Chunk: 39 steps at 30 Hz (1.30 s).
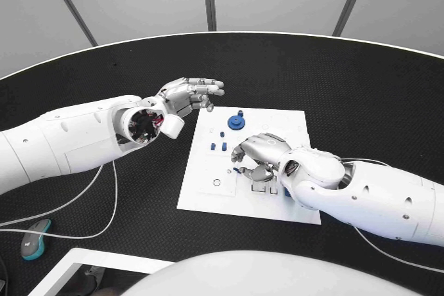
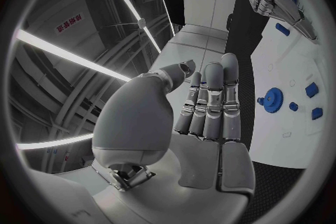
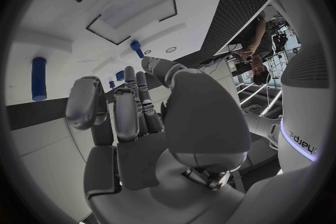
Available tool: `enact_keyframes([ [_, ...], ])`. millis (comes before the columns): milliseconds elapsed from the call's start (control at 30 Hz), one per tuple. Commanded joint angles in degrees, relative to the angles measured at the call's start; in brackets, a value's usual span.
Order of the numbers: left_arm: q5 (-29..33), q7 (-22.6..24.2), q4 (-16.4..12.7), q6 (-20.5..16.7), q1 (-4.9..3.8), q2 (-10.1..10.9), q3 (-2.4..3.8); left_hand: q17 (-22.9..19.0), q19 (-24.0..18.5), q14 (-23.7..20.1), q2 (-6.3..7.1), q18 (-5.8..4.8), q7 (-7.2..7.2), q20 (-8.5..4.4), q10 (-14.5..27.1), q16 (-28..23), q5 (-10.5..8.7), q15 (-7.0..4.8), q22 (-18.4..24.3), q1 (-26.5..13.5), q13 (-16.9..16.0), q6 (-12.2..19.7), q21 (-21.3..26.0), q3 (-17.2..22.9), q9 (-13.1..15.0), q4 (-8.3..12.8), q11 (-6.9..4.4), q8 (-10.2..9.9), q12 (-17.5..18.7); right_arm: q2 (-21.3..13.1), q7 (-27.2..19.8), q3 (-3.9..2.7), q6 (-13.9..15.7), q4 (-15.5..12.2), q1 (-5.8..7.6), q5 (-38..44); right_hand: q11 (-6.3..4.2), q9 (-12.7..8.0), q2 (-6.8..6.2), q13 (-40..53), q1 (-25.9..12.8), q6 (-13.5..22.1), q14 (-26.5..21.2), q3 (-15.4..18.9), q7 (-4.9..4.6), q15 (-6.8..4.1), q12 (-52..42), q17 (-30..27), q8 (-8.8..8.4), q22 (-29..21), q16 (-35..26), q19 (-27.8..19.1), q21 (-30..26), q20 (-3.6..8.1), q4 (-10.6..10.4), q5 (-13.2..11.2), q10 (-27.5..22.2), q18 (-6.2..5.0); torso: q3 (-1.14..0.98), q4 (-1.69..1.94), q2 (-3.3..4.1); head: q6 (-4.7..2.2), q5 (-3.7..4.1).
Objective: Assemble the parts on the task board
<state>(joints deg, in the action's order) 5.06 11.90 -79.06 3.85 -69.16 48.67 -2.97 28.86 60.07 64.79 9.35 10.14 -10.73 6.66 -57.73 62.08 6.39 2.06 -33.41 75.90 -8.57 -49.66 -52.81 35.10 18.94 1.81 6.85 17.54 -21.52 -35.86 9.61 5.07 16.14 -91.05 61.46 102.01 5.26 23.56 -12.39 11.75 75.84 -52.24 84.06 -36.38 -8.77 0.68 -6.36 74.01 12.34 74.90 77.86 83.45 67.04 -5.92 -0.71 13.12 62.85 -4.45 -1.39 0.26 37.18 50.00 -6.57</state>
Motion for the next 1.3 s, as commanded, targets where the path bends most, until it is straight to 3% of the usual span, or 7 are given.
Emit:
enact_keyframes([
  [33, 0.0, 0.0, 0.0, 0.0, 0.0, 0.1, 0.0, -0.1, 0.1, -0.4, -0.3, 0.46, -0.44, 0.46, 0.4, 0.3, 0.02, 0.17, 0.1, 0.1, -0.1, 0.0, 0.2, -0.3, 0.0, -0.1, 0.1, -0.4, -0.3, -1.0, 0.2, 0.01, 0.6, -0.8, 0.0, 0.0, -0.02, 0.1, -0.3, -0.1, -0.2, -0.5, 2.4, 0.4, -0.01, -0.44, -0.3, 0.0, 0.4, 2.3, 0.3, 0.3, 0.2, 0.21, 0.0, -0.5, 0.5, -0.19, -0.06, -0.04, -0.07, -0.1, 0.08],
  [400, 0.0, 0.0, -0.1, 0.1, 0.01, 0.2, 0.0, -0.1, 0.1, -0.4, -0.32, 0.46, -0.44, 0.47, 0.4, 0.3, 0.03, 0.18, 0.1, 0.2, -0.1, 0.0, 0.2, -0.3, 0.0, 0.0, 0.1, -0.4, -0.3, -2.3, 0.7, 0.06, -0.3, -0.9, 0.0, 0.0, -0.24, 0.6, -0.54, -0.3, -0.4, -2.1, 2.5, 0.8, 0.29, -0.63, -0.7, 0.1, 1.38, 2.6, 0.4, 0.6, 0.7, 0.38, -0.2, -1.3, 1.3, -0.07, 0.07, 0.12, 0.04, -0.37, 0.44],
  [600, 0.0, -0.1, -0.1, 0.3, 0.01, 0.2, -0.01, -0.1, 0.1, -0.4, -0.33, 0.46, -0.44, 0.47, 0.4, 0.3, 0.03, 0.18, 0.1, 0.2, -0.1, 0.0, 0.2, -0.3, 0.0, 0.0, 0.1, -0.4, -0.3, -1.5, 1.0, 0.09, 0.6, 0.0, -0.07, 0.0, -0.27, 0.7, -0.71, -0.3, -0.6, -2.1, 2.5, 1.0, 0.23, -0.66, -0.8, 0.1, 1.38, 2.6, 0.5, 0.7, 0.7, 0.41, -0.3, -1.5, 1.6, -0.05, 0.04, 0.19, 0.07, -0.4, 0.5],
  [733, 0.0, -0.2, -0.2, 0.3, 0.01, 0.3, -0.01, -0.1, 0.1, -0.4, -0.33, 0.46, -0.44, 0.47, 0.4, 0.3, 0.03, 0.18, 0.1, 0.2, -0.1, 0.0, 0.2, -0.3, 0.0, 0.0, 0.1, -0.4, -0.3, -0.9, 1.5, 0.1, 1.4, 0.5, -0.31, 0.0, -0.37, 0.8, -0.88, -0.3, -0.7, -2.1, 2.5, 1.2, 0.23, -0.73, -1.0, 0.1, 1.51, 2.8, 0.5, 0.8, 1.1, 0.47, -0.4, -1.7, 2.2, 0.01, 0.14, 0.19, 0.08, -0.39, 0.6],
  [967, 0.0, -0.2, -0.3, 0.4, 0.01, 0.3, -0.01, -0.1, 0.1, -0.4, -0.33, 0.46, -0.44, 0.47, 0.4, 0.3, 0.03, 0.18, 0.1, 0.2, -0.1, 0.0, 0.2, -0.3, 0.0, 0.0, 0.1, -0.4, -0.3, -0.3, 3.1, 0.1, 1.3, 0.9, -0.88, 0.0, -0.14, 1.1, -1.43, -0.3, -1.9, -2.5, 2.6, 1.9, -0.53, -0.58, -1.1, 0.2, 1.97, 3.5, 0.7, 1.3, 2.2, 0.43, -1.3, -2.0, 3.7, 0.29, 0.07, 0.09, 0.07, -0.22, 0.5],
  [1300, 0.0, -0.3, -0.2, 0.4, 0.01, 0.3, -0.01, -0.1, 0.1, -0.4, -0.33, 0.46, -0.44, 0.47, 0.4, 0.3, 0.03, 0.18, 0.1, 0.2, -0.1, 0.0, 0.2, -0.3, 0.0, 0.0, 0.1, -0.4, -0.3, 0.2, 4.3, 0.1, 0.8, 0.9, -1.55, -1.7, -0.5, 1.3, -2.04, -0.2, -2.9, -3.1, 2.7, 2.7, -0.15, -0.79, -1.2, 0.5, 2.42, 4.1, 1.0, 1.6, 3.3, 0.52, -2.2, -2.0, 5.0, 0.47, 0.03, 0.07, 0.05, 0.0, 0.49],
])
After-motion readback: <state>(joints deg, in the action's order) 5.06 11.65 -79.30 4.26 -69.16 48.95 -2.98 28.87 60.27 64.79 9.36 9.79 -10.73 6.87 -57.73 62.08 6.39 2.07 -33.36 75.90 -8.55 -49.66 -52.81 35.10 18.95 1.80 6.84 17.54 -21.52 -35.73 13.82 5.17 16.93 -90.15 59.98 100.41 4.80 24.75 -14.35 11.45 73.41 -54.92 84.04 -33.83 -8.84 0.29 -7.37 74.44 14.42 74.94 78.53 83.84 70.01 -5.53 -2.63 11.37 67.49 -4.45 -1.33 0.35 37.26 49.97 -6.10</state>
